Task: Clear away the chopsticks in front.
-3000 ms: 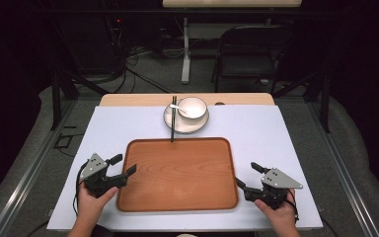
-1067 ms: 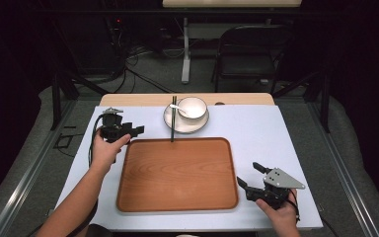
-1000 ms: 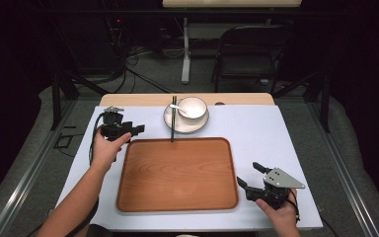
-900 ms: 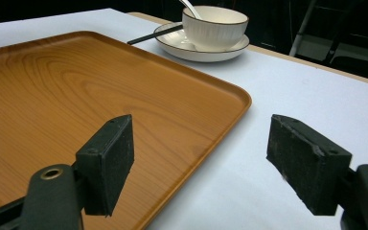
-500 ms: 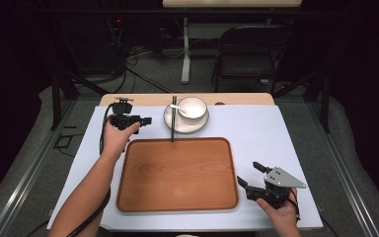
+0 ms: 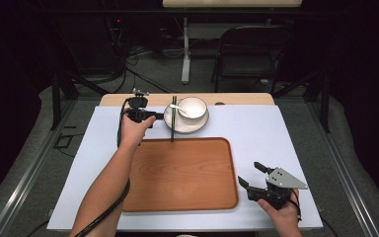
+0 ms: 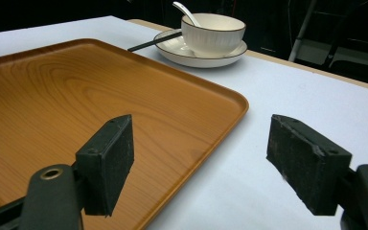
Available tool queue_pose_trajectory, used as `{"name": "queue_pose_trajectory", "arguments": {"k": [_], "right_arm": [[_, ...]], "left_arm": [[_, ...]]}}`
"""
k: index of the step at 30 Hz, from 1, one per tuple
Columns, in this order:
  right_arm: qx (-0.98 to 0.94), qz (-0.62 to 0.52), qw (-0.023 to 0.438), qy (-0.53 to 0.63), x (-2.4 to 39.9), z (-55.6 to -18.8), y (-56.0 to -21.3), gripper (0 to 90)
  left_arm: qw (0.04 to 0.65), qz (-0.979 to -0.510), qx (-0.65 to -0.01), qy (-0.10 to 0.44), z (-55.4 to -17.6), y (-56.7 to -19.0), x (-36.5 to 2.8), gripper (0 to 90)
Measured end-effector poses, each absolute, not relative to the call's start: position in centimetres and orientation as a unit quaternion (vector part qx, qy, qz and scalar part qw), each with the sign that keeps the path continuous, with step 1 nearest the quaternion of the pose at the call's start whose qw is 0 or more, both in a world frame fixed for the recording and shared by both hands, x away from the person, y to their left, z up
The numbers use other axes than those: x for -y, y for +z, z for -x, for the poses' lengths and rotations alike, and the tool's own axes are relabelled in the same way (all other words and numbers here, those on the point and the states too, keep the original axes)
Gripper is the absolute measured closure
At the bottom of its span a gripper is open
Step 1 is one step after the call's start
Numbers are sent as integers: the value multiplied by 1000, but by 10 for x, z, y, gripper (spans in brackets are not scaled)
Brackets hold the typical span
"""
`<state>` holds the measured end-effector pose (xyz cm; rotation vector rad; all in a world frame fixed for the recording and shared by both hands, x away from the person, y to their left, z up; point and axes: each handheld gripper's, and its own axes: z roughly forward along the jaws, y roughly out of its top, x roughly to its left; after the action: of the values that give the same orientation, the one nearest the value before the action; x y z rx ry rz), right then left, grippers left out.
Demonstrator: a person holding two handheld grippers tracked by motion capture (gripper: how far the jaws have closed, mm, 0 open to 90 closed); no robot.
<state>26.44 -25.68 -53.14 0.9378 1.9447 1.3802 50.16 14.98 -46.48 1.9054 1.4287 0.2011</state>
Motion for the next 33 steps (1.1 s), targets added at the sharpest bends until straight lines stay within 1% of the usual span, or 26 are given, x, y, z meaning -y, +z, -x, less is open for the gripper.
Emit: {"name": "queue_pose_trajectory", "arguments": {"k": [4, 11, 16, 21, 29, 33], "right_arm": [[-725, -352, 286, 518, 259, -263, -530, 238], [-725, -350, 286, 520, 260, -263, -530, 238], [-724, -350, 287, 521, 261, -261, -529, 238], [-720, -351, 288, 525, 264, -261, -528, 238], [-721, -350, 288, 524, 264, -260, -528, 238], [-720, -351, 287, 525, 264, -261, -529, 239]], "left_arm": [[366, -738, -562, 76, -510, -472, -144, 640], [357, -729, -580, 70, -527, -482, -133, 721], [349, -726, -589, 68, -536, -492, -127, 755], [342, -727, -591, 66, -540, -499, -121, 772], [333, -723, -603, 56, -547, -505, -113, 774], [331, -724, -602, 60, -548, -506, -111, 777]]}}
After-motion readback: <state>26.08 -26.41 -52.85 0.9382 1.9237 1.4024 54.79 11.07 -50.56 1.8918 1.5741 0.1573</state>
